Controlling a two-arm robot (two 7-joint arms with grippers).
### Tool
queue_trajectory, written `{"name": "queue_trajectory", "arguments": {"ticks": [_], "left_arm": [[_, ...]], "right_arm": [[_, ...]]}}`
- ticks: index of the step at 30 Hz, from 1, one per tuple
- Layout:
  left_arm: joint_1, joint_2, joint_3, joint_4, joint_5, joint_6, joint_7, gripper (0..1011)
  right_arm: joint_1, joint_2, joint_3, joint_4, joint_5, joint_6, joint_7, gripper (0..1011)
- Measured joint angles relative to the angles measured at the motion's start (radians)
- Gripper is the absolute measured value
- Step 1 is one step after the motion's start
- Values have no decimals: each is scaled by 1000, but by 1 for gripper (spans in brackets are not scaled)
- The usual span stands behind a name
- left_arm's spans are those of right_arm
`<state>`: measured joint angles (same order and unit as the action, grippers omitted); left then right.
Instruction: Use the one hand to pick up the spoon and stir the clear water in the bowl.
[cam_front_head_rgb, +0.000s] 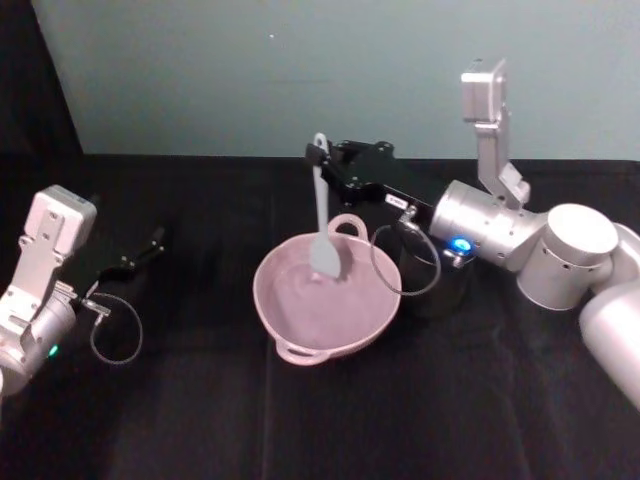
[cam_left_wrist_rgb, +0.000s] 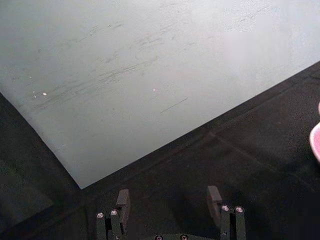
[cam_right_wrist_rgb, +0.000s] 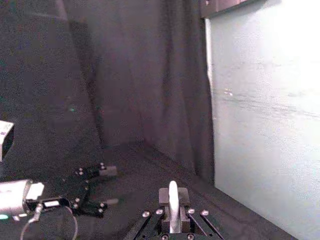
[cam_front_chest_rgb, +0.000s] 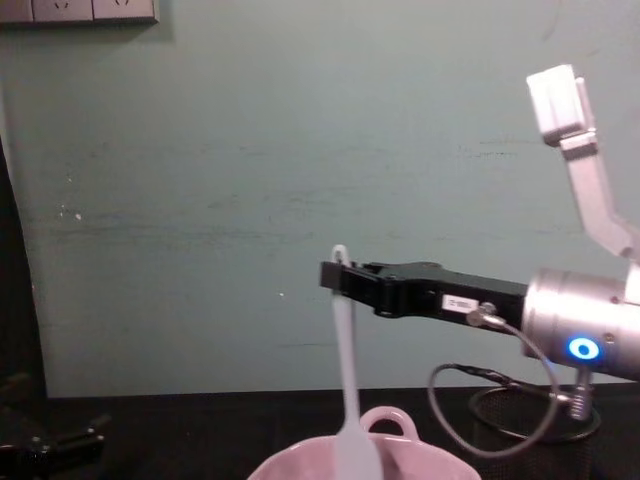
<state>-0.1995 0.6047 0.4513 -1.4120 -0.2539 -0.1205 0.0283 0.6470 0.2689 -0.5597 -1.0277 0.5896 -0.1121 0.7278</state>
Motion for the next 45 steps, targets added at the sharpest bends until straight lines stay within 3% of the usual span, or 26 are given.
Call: {"name": "queue_trajectory", "arguments": {"ticks": [10,15,21,29,37,45], "left_arm": [[0,0,0,0,0,0,0,1011],[0,0,0,0,0,0,0,1011],[0,0,0,0,0,0,0,1011],[0,0,0,0,0,0,0,1011],[0,0,0,0,0,0,0,1011],[0,0,0,0,0,0,0,1011]], "right_arm": [[-126,104,33,-212,-15,55,-61,109],[-159,125,28,-271,-17,74,-65,109],[-174,121,11,-303,-16,81,-60,109],[-143,78,-20,-264,-9,70,-28,109],[-63,4,-40,-136,0,41,9,109],[-2,-32,-31,-20,-2,15,19,109]]}}
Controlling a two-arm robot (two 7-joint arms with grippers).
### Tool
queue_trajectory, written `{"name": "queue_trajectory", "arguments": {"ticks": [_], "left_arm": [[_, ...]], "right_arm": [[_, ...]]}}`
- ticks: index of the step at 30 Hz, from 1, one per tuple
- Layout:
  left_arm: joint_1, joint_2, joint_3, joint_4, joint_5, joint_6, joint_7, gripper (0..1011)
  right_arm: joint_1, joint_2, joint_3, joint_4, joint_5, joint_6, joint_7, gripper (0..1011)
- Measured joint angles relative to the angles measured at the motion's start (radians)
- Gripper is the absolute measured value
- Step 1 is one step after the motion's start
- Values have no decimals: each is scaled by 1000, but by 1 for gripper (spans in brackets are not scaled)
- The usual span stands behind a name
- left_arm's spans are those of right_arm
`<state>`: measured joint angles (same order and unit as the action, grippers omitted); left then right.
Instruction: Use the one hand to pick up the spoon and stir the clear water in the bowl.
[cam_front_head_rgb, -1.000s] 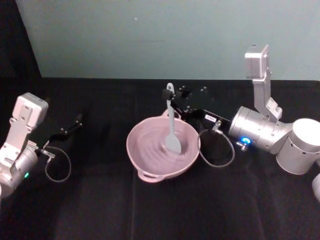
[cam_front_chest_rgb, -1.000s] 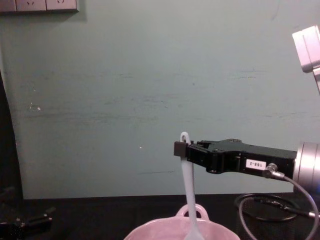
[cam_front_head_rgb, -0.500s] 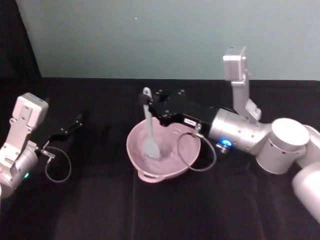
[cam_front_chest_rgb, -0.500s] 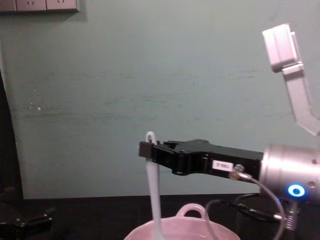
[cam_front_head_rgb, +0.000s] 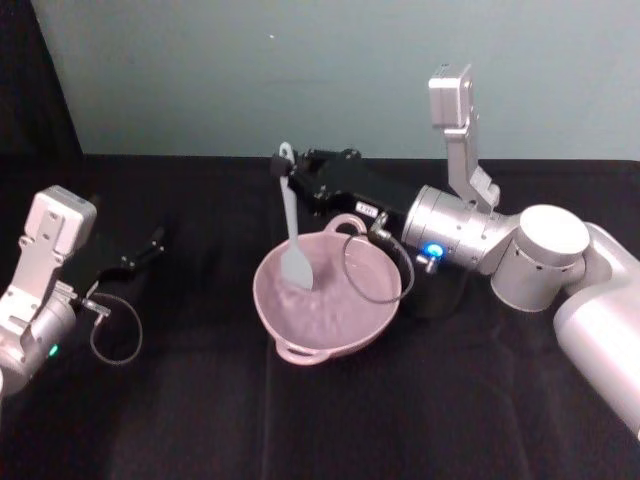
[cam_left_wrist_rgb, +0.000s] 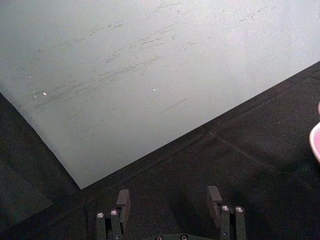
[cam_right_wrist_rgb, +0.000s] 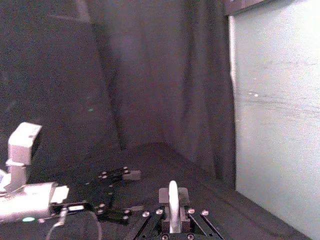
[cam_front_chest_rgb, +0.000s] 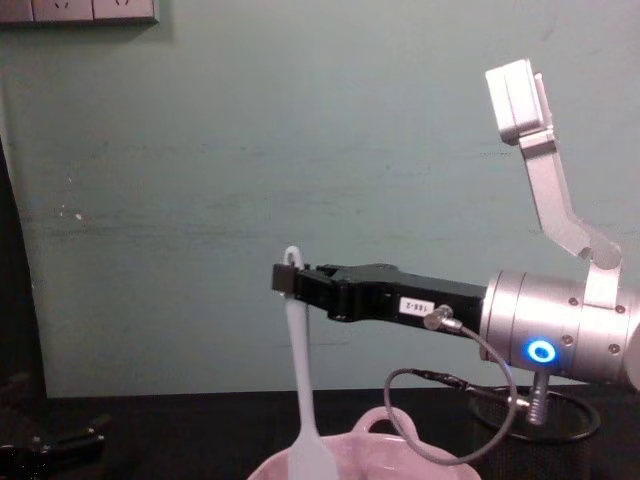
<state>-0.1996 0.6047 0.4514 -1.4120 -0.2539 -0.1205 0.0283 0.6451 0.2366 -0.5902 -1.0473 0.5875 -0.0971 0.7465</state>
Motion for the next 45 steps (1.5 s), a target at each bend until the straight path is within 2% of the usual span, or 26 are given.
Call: {"name": "queue_trajectory", "arguments": {"ticks": [5,10,15,18,25,31,36,40,45], "left_arm": [[0,0,0,0,0,0,0,1011],[0,0,0,0,0,0,0,1011],[0,0,0,0,0,0,0,1011],[0,0,0,0,0,0,0,1011],[0,0,0,0,0,0,0,1011],[0,0,0,0,0,0,0,1011],[0,0,0,0,0,0,0,1011],[0,0,0,0,0,0,0,1011],[0,0,0,0,0,0,0,1011]], "right_arm": [[8,1,32,35,13,-15,0,109],[-18,23,66,21,31,-18,-7,109],[-66,51,97,-33,53,-21,-22,109],[-116,76,118,-89,72,-20,-36,109],[-189,109,136,-180,105,-5,-48,109],[-224,113,135,-210,131,-4,-45,109],[-224,98,120,-201,140,-3,-34,109],[-199,73,102,-163,143,-6,-20,109],[-140,29,79,-82,138,-19,1,109]]}}
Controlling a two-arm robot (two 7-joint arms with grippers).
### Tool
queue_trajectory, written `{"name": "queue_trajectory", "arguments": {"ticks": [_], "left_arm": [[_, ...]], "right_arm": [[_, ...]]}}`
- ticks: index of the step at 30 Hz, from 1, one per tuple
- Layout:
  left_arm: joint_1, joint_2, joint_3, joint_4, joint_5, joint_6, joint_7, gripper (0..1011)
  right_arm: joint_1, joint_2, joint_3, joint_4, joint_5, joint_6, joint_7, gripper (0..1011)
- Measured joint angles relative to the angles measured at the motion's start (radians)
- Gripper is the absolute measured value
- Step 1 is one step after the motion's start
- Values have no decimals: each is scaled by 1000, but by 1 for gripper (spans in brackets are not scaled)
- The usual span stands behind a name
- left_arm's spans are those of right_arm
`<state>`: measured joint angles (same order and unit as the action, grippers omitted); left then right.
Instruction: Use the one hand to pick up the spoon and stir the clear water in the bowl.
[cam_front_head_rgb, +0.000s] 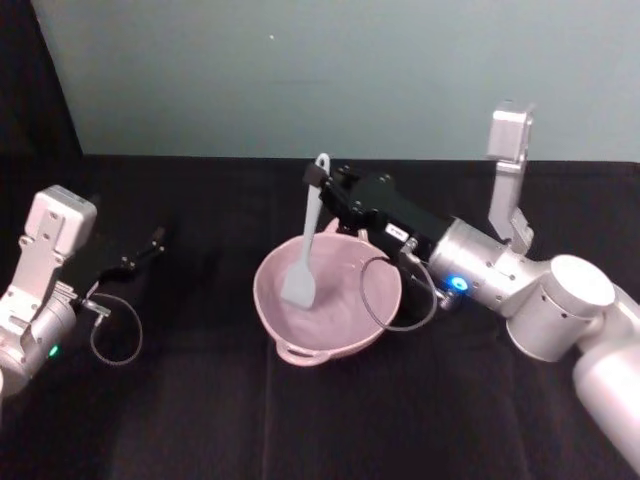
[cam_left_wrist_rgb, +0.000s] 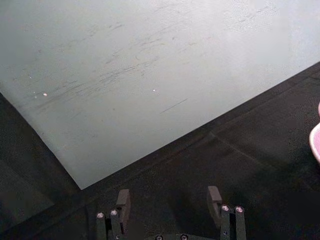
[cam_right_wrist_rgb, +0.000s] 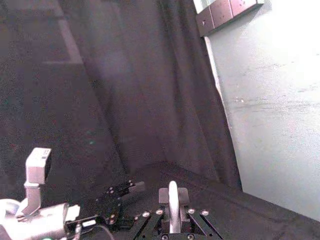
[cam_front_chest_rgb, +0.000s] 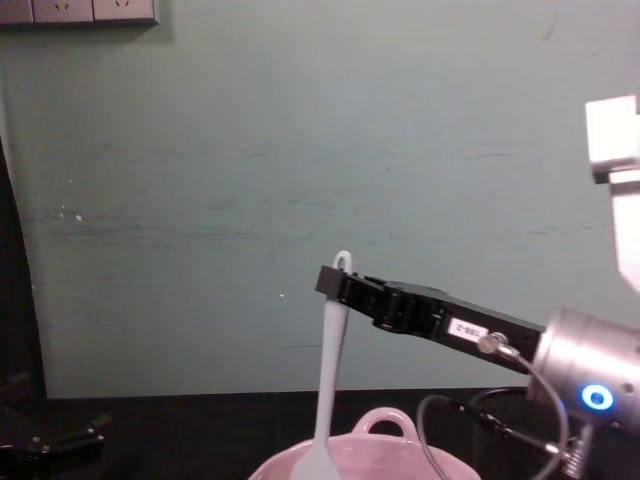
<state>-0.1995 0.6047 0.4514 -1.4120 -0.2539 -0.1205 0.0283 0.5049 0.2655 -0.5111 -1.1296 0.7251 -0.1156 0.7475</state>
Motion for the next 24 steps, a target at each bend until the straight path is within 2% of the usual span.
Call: {"name": "queue_trajectory", "arguments": {"ticks": [7,13,16,24], "left_arm": [[0,0,0,0,0,0,0,1011],[0,0,0,0,0,0,0,1011],[0,0,0,0,0,0,0,1011],[0,0,0,0,0,0,0,1011]], "right_arm": [[85,-43,-11,121,-19,-14,21,109],[109,-45,6,157,-27,-25,20,109],[102,-32,21,150,-27,-25,11,109],[39,24,57,59,-23,-12,-24,109]]}}
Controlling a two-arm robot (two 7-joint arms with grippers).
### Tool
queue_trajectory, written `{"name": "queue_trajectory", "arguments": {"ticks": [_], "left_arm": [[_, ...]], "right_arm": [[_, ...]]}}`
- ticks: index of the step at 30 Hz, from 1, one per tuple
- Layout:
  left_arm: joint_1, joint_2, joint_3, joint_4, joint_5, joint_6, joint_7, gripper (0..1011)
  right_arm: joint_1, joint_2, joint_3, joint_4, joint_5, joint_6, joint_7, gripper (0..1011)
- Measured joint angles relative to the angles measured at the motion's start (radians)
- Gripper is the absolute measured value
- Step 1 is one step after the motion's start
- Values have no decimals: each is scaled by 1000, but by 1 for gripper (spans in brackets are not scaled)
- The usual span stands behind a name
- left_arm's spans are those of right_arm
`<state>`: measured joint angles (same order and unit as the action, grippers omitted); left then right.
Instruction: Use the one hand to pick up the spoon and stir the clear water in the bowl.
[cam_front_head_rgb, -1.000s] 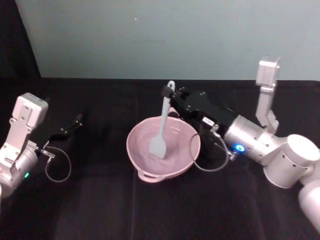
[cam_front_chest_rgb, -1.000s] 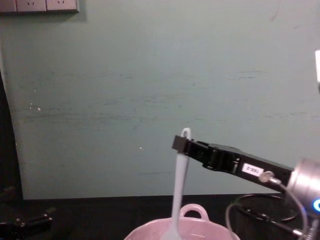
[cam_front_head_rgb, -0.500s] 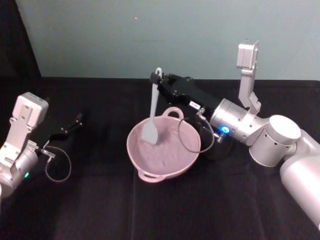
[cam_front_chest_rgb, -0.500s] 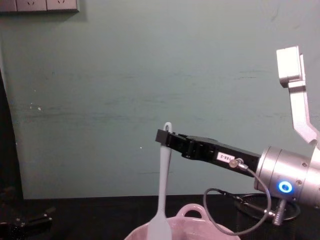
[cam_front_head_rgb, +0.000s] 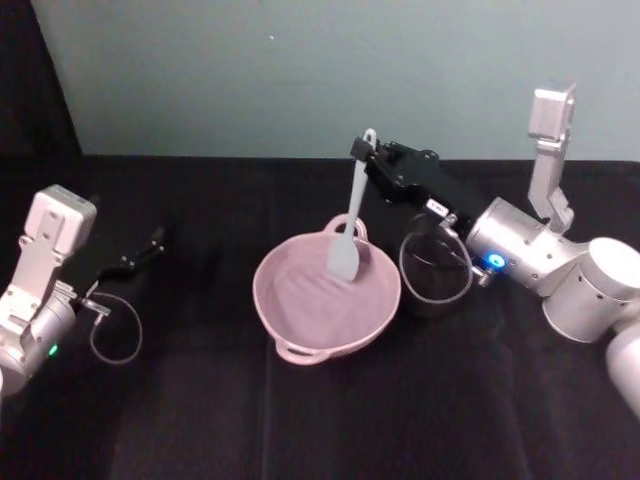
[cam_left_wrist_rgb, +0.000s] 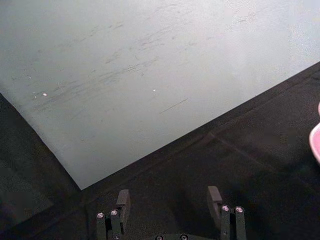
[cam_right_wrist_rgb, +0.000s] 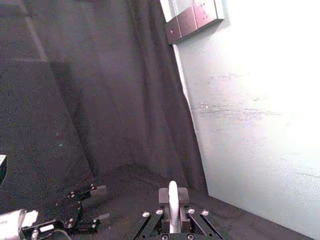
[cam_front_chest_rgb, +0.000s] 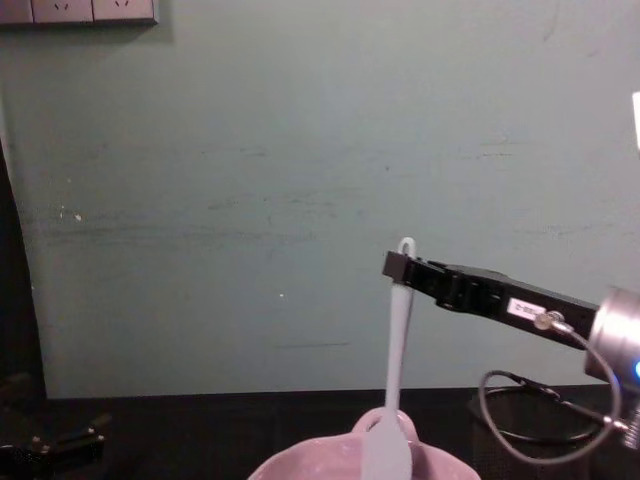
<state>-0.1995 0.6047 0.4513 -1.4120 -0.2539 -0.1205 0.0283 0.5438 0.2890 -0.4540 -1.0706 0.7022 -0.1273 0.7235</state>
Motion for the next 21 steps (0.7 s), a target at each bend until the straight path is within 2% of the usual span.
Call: {"name": "queue_trajectory", "arguments": {"ticks": [2,10,15,21], "left_arm": [[0,0,0,0,0,0,0,1011],[0,0,0,0,0,0,0,1011],[0,0,0,0,0,0,0,1011],[0,0,0,0,0,0,0,1011]], "right_arm": [[-30,20,11,-38,5,4,-10,109],[-110,56,28,-145,21,12,-38,109],[-142,61,25,-197,28,12,-45,109],[-146,47,5,-202,31,12,-39,109]]}}
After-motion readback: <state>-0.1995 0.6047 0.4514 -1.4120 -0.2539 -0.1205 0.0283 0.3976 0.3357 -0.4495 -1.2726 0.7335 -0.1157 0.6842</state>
